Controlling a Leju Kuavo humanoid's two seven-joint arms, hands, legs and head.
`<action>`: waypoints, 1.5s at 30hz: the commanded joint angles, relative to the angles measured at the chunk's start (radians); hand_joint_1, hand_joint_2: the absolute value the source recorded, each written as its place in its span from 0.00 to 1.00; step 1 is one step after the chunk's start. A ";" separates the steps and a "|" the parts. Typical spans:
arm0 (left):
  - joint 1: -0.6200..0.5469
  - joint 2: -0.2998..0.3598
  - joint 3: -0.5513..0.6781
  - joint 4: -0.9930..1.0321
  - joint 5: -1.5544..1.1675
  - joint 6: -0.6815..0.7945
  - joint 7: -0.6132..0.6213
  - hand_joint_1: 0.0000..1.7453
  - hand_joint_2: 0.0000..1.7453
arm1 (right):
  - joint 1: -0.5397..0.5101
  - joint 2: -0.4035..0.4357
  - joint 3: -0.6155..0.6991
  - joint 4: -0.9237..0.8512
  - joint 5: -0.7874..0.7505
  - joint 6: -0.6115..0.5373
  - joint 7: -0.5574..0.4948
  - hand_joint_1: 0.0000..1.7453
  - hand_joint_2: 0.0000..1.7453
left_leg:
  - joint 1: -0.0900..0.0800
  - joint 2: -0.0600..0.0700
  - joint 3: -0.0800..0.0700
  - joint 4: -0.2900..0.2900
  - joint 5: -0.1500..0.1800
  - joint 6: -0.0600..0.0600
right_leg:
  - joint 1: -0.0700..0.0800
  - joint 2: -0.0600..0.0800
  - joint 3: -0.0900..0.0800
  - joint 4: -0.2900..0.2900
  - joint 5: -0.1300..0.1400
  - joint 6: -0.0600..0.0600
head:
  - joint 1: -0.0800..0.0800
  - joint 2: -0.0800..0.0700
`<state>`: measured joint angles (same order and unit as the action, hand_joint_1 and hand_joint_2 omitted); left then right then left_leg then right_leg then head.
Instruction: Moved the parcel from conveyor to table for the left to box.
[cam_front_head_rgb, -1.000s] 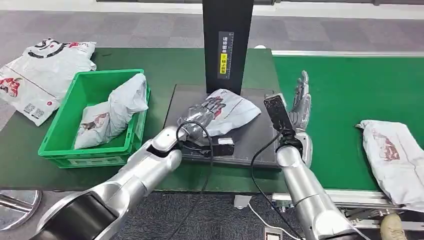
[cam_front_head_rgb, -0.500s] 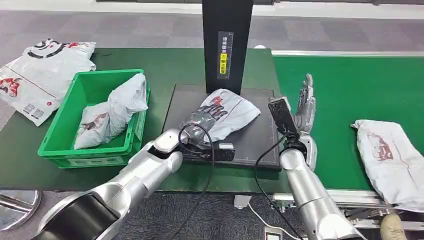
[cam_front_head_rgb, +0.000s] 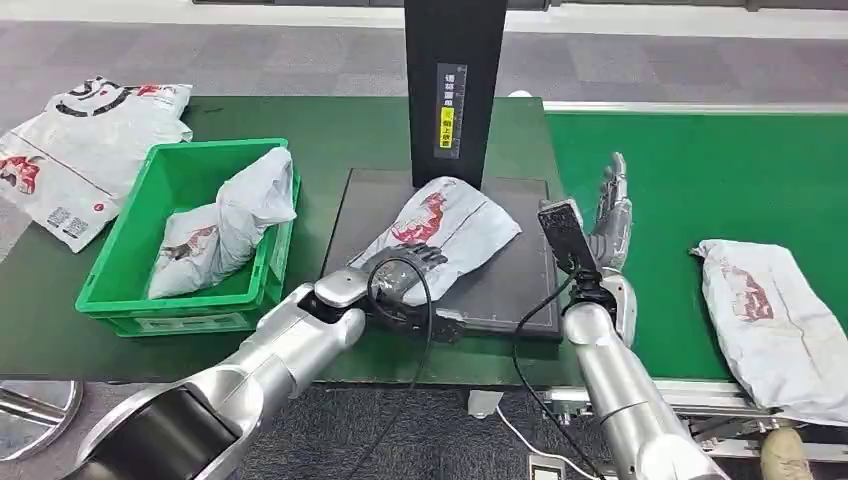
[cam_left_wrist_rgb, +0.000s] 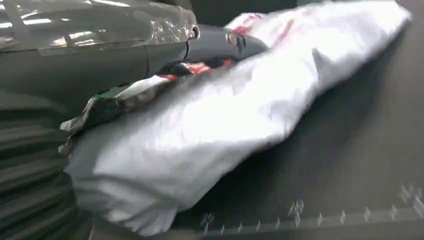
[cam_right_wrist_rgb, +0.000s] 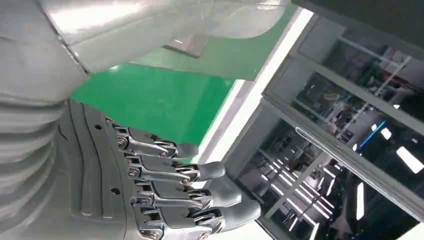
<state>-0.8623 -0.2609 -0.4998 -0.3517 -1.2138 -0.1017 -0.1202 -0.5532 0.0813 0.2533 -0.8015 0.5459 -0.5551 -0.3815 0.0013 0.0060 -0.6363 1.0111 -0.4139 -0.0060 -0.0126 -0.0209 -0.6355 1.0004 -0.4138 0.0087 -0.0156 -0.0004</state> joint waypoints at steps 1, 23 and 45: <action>0.036 0.014 -0.121 0.087 -0.042 0.140 0.046 1.00 1.00 | 0.051 -0.039 -0.017 -0.110 0.018 0.036 0.039 0.00 1.00 | 0.000 -0.001 0.006 -0.002 -0.001 0.001 | -0.001 0.000 0.007 -0.002 -0.002 0.000 | 0.000 0.000; -0.051 0.046 0.044 -0.044 -0.017 0.645 0.122 1.00 1.00 | -0.002 0.005 -0.007 -0.053 0.029 0.026 0.047 0.00 1.00 | 0.001 0.001 0.003 0.001 -0.003 0.001 | 0.001 0.003 0.003 0.001 -0.003 0.000 | 0.000 0.000; -0.085 0.169 0.175 -0.298 -0.357 0.800 0.413 1.00 1.00 | -0.030 0.009 0.019 0.046 -0.028 -0.030 0.007 0.00 1.00 | 0.000 0.004 0.006 -0.001 -0.004 0.000 | 0.000 0.006 0.005 0.000 -0.003 0.000 | 0.000 0.000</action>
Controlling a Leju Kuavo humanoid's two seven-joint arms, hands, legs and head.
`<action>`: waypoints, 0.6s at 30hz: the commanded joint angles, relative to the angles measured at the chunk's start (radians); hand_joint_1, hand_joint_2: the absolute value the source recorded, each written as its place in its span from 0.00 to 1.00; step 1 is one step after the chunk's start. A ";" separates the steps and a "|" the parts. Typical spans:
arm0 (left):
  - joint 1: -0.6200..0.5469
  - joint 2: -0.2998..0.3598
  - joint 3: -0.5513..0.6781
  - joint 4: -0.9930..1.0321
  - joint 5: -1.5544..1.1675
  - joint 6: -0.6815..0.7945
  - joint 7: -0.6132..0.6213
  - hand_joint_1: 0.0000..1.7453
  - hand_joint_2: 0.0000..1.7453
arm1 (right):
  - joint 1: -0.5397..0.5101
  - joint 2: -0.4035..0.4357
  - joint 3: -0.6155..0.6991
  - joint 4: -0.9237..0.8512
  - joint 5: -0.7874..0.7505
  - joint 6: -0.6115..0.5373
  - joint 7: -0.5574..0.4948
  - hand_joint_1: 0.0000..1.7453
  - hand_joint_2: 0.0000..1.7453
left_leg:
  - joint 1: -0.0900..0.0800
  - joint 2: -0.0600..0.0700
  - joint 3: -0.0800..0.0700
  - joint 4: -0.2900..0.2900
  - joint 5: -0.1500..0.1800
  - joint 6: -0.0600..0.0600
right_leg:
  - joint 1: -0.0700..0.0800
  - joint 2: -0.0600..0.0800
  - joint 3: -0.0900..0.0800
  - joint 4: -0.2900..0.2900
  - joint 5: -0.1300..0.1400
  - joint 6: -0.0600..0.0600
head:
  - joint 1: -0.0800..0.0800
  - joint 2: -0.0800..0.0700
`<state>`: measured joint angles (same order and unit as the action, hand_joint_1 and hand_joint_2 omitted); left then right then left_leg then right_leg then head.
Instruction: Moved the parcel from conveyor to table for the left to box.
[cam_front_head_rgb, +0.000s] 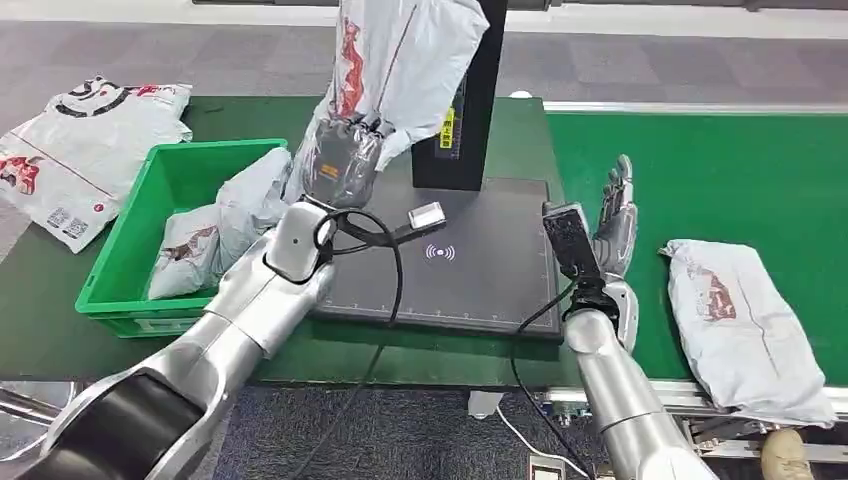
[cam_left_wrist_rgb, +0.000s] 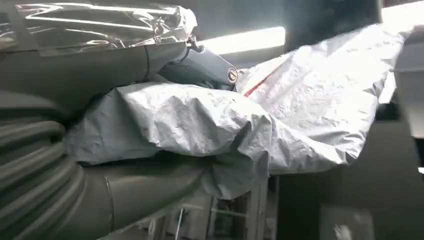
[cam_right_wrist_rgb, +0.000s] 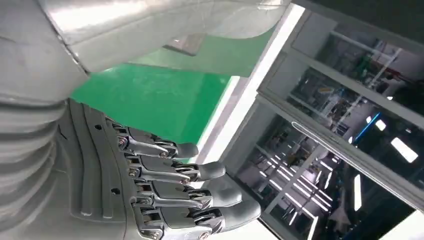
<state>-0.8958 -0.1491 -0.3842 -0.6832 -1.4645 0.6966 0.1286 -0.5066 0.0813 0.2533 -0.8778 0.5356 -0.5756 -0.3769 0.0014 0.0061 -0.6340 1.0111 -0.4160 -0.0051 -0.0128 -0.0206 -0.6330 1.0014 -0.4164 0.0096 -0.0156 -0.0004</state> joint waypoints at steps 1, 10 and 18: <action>-0.109 0.086 0.018 0.163 -0.106 -0.015 0.256 1.00 1.00 | -0.093 0.010 0.022 0.147 -0.021 -0.017 0.005 0.00 1.00 | 0.000 0.003 0.001 0.000 -0.001 0.000 | 0.000 0.004 0.001 0.000 0.000 0.000 | 0.000 0.000; -0.148 0.334 0.189 0.419 -0.098 -0.161 0.388 1.00 1.00 | -0.064 -0.005 0.034 0.149 -0.025 -0.005 0.019 0.00 1.00 | 0.001 0.011 0.006 -0.001 -0.002 -0.002 | 0.001 0.013 0.001 0.001 0.001 -0.002 | 0.000 0.000; -0.143 0.371 0.208 0.429 -0.083 -0.257 0.399 1.00 1.00 | -0.072 -0.001 0.033 0.145 -0.019 0.004 0.029 0.00 1.00 | 0.004 0.009 0.004 -0.001 -0.001 -0.005 | 0.004 0.010 -0.001 0.002 -0.001 -0.006 | 0.000 0.000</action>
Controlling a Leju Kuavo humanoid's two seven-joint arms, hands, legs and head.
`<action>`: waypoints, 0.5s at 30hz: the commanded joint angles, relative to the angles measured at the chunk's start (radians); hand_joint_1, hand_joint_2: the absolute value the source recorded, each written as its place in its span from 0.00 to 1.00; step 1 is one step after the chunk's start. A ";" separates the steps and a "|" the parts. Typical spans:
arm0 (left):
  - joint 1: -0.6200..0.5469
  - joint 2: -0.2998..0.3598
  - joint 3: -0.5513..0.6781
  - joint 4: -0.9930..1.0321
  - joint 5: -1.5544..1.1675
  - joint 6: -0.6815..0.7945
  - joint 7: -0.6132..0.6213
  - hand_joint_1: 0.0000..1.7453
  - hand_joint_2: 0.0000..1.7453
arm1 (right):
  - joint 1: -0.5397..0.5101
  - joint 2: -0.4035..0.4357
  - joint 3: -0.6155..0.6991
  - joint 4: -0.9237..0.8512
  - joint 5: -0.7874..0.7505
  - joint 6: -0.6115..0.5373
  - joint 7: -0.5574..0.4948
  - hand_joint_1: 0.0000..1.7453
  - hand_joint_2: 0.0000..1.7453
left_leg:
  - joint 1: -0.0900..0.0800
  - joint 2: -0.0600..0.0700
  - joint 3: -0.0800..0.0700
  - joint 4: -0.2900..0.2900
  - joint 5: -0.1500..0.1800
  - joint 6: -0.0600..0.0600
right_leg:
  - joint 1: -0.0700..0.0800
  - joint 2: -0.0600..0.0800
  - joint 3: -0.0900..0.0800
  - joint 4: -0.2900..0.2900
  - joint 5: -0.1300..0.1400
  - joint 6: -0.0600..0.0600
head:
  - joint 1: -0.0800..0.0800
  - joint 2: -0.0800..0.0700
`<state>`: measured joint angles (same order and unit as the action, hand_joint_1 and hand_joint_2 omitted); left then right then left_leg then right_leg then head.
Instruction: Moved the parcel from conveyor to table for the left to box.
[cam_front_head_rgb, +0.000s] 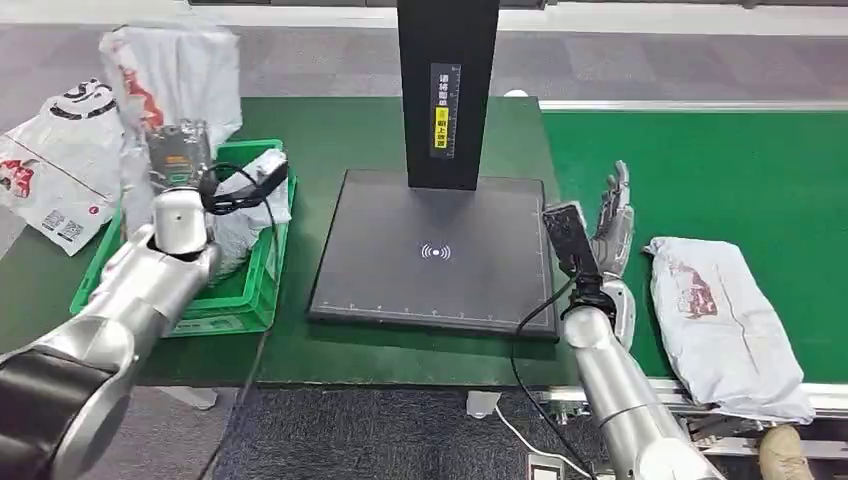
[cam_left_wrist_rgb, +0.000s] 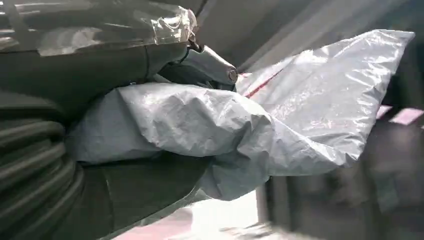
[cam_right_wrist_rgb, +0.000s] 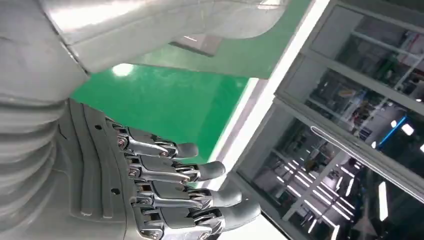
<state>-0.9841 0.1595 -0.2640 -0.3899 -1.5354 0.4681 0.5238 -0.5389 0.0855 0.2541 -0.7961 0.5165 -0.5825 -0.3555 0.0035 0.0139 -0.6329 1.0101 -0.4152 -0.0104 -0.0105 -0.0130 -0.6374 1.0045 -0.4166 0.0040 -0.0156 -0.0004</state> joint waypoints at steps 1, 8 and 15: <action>-0.055 0.060 0.087 0.135 -0.013 -0.030 0.006 1.00 1.00 | -0.040 -0.005 0.033 0.063 0.000 0.011 0.008 0.00 1.00 | 0.001 -0.001 0.002 0.000 -0.001 0.000 | 0.001 0.000 0.003 -0.001 -0.002 0.000 | 0.000 0.000; -0.020 0.104 0.089 0.152 -0.035 -0.201 0.033 1.00 1.00 | -0.028 -0.001 0.033 0.043 0.020 0.010 0.030 0.00 1.00 | 0.000 0.000 0.005 -0.001 -0.003 0.000 | 0.000 0.002 0.006 -0.002 -0.002 -0.001 | 0.000 0.000; 0.006 -0.011 0.193 0.139 0.105 -0.429 -0.198 0.17 1.00 | 0.050 -0.039 -0.004 -0.033 0.029 0.005 0.017 0.00 1.00 | 0.000 -0.009 0.003 -0.002 -0.001 0.000 | 0.000 -0.007 0.006 -0.003 -0.003 -0.001 | 0.000 0.000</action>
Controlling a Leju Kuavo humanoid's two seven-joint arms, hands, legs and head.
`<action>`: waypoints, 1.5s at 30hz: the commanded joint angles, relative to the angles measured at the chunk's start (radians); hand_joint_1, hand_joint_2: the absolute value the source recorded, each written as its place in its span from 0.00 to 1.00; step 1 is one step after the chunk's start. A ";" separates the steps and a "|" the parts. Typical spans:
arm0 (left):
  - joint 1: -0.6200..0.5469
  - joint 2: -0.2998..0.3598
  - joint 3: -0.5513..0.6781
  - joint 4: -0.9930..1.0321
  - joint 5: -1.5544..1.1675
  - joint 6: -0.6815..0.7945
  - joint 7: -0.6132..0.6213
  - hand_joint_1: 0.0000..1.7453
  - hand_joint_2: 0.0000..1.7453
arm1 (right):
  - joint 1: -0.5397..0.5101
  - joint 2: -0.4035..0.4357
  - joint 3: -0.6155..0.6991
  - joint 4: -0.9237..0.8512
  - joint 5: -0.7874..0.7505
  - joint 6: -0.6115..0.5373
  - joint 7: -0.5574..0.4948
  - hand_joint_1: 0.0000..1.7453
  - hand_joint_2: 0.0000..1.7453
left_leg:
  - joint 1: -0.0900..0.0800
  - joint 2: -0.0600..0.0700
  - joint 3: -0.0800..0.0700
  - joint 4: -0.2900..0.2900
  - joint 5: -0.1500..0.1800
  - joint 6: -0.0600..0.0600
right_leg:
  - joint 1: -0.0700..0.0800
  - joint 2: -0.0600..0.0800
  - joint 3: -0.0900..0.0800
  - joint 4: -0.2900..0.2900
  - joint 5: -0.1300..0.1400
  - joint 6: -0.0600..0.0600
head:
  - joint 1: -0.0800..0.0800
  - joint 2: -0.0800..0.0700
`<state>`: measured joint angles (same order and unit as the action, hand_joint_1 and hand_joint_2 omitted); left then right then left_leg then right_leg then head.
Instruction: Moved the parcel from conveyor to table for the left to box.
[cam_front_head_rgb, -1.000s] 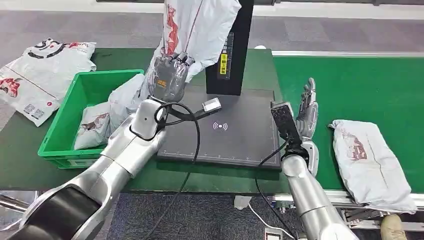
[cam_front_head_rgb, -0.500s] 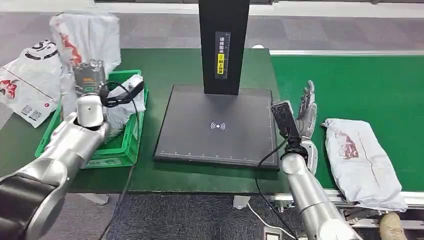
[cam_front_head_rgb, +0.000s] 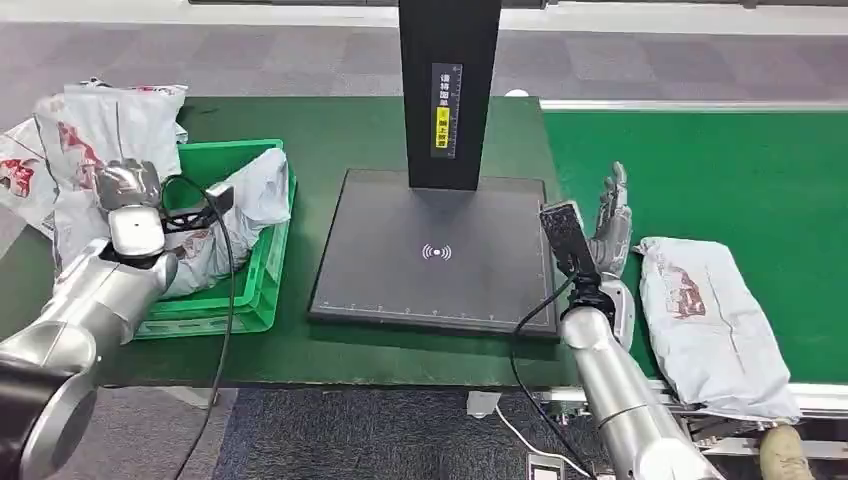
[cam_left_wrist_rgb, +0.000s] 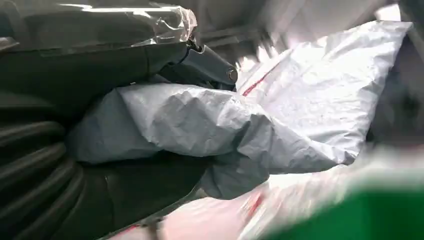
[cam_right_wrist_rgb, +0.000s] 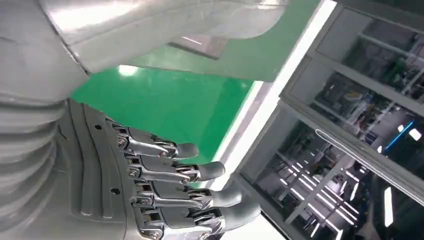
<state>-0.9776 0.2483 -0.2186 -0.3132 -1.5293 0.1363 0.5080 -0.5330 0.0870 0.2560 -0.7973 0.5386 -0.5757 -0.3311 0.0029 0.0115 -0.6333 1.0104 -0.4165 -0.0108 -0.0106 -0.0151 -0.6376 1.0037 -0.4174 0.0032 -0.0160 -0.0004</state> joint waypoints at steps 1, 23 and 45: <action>0.000 -0.099 0.148 0.063 0.099 -0.097 -0.182 0.17 1.00 | 0.044 -0.041 -0.006 -0.031 0.007 -0.002 -0.007 0.00 1.00 | 0.001 -0.007 0.005 -0.002 -0.001 0.000 | 0.001 -0.005 0.008 -0.003 -0.003 0.000 | 0.000 0.000; -0.016 -0.179 0.501 -0.080 0.721 0.516 -0.795 0.00 1.00 | 0.046 -0.008 -0.008 -0.027 0.052 -0.017 0.006 0.00 1.00 | 0.001 -0.001 0.004 0.000 -0.003 0.000 | 0.001 0.002 0.005 0.000 -0.002 -0.001 | 0.000 0.000; 0.159 -0.509 0.285 -0.070 1.259 -0.411 -0.987 0.00 1.00 | 0.006 -0.065 -0.372 0.165 0.716 -0.122 0.358 0.00 1.00 | -0.002 -0.008 0.002 0.001 -0.003 0.003 | -0.003 -0.006 0.007 -0.003 -0.001 0.002 | 0.000 0.000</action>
<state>-0.8462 -0.1572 0.1739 -0.4330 -0.3067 -0.2182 -0.4910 -0.5078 0.0427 0.0911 -0.7637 1.1094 -0.6977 -0.0675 0.0005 0.0061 -0.6340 1.0119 -0.4183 -0.0079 -0.0135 -0.0198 -0.6338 1.0014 -0.4165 0.0052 -0.0156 0.0000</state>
